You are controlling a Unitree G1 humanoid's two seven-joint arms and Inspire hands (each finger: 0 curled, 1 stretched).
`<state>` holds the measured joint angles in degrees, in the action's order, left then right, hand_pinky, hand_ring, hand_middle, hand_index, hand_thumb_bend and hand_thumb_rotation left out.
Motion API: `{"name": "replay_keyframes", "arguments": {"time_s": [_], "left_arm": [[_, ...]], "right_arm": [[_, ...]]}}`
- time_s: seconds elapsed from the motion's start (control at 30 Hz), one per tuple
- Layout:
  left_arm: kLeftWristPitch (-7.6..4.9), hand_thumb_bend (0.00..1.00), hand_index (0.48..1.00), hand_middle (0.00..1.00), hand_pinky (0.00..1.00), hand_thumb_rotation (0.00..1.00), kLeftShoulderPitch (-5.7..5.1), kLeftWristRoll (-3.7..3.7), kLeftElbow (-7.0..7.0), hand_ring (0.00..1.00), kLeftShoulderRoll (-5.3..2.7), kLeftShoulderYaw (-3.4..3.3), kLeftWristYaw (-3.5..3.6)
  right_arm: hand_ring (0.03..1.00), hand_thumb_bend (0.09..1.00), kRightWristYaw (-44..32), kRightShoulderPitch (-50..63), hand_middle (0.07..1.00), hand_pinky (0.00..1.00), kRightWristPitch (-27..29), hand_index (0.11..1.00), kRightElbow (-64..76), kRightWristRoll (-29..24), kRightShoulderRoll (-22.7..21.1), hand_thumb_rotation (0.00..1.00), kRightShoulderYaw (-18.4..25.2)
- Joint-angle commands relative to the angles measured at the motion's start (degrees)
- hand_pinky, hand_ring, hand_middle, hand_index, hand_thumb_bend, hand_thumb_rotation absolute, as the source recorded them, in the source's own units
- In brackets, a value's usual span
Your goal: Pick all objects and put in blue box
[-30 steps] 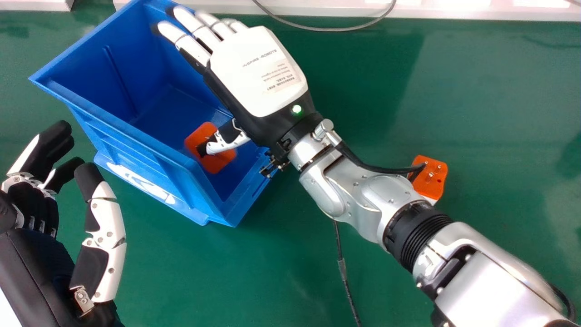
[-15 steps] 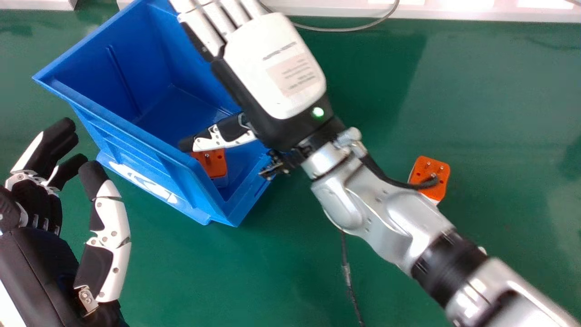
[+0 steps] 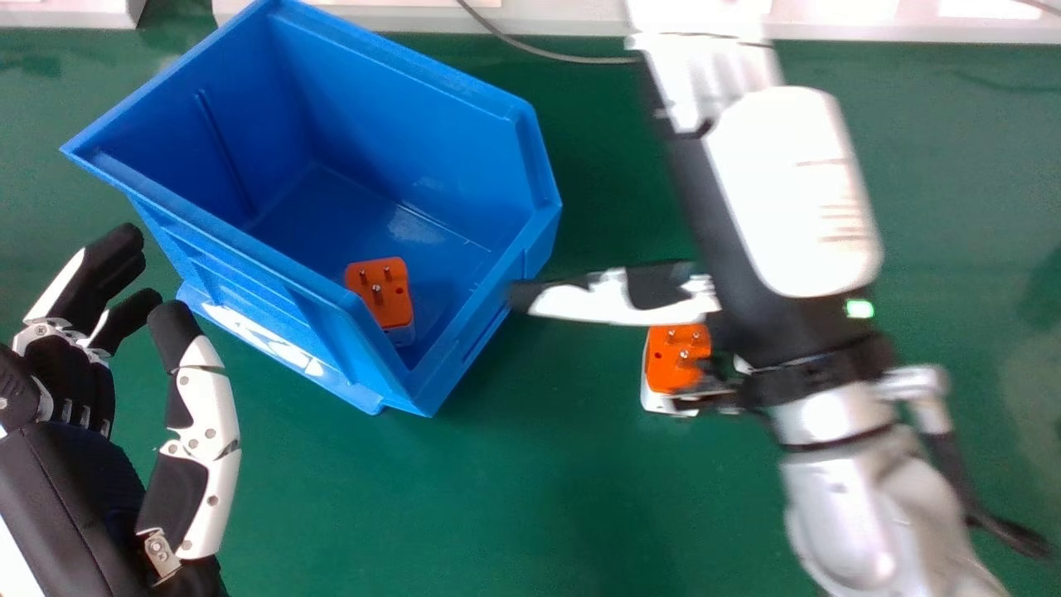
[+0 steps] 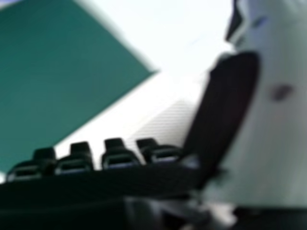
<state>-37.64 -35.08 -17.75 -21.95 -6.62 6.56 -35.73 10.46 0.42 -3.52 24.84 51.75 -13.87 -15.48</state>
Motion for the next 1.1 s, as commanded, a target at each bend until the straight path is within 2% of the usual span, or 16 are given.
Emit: {"name": "replay_keyframes", "arguments": {"time_s": [0.0, 0.13, 0.23, 0.3, 0.4, 0.6, 0.73, 0.87, 1.07], "left_arm": [[-1.19, 0.25, 0.737, 0.72, 0.68, 0.0, -2.35, 0.49, -1.68, 0.74, -4.35, 1.3, -0.13], [-1.01, 0.24, 0.741, 0.73, 0.69, 0.0, -2.87, 1.04, -2.06, 0.74, -4.22, 1.57, 0.33], [-1.06, 0.24, 0.74, 0.73, 0.69, 0.0, -3.06, 0.93, -2.0, 0.74, -4.31, 1.67, 0.31], [-1.19, 0.24, 0.738, 0.72, 0.68, 0.0, -3.15, 0.88, -1.85, 0.73, -4.39, 1.79, 0.21], [-0.98, 0.24, 0.736, 0.72, 0.68, 0.0, -3.22, 0.68, -1.99, 0.73, -4.4, 1.61, 0.13], [-0.65, 0.24, 0.74, 0.72, 0.69, 0.0, -3.3, 1.3, -2.21, 0.73, -4.14, 1.74, 0.48], [-0.43, 0.24, 0.739, 0.72, 0.68, 0.0, -3.19, 1.05, -2.22, 0.73, -4.11, 1.57, 0.44], [-0.5, 0.25, 0.737, 0.72, 0.68, 0.0, -3.09, 1.19, -2.31, 0.73, -4.05, 1.46, 0.45], [-0.55, 0.24, 0.74, 0.72, 0.68, 0.0, -3.13, 1.32, -2.37, 0.74, -4.1, 1.58, 0.45]], "right_arm": [[1.0, 1.0, -3.9, 1.7, 1.0, 1.0, -3.3, 1.0, 4.1, 1.5, -0.2, 0.43, 2.2], [1.0, 1.0, -14.3, 2.3, 1.0, 1.0, -9.4, 1.0, 7.4, 3.4, -2.1, 0.4, 5.3], [1.0, 1.0, -22.9, 1.0, 1.0, 1.0, -13.0, 1.0, 8.5, 5.5, -4.2, 0.36, 6.3], [1.0, 1.0, -27.3, 0.0, 1.0, 1.0, -14.0, 1.0, 7.9, 6.2, -5.8, 0.33, 6.6], [1.0, 1.0, -31.9, -1.2, 1.0, 1.0, -14.2, 1.0, 6.1, 5.8, -8.2, 0.29, 6.8], [1.0, 1.0, -36.4, -5.4, 1.0, 1.0, -10.7, 1.0, -2.2, 2.3, -13.1, 0.22, 6.0], [1.0, 1.0, -38.5, -10.6, 1.0, 1.0, -6.9, 1.0, -11.1, -0.2, -15.5, 0.22, 3.8], [1.0, 1.0, -36.3, -16.1, 1.0, 0.99, -2.4, 0.993, -21.7, -1.7, -16.0, 0.21, 1.0], [1.0, 1.0, -34.4, -24.6, 1.0, 0.91, 3.1, 0.978, -36.3, -2.6, -16.4, 0.18, -3.1]]}}
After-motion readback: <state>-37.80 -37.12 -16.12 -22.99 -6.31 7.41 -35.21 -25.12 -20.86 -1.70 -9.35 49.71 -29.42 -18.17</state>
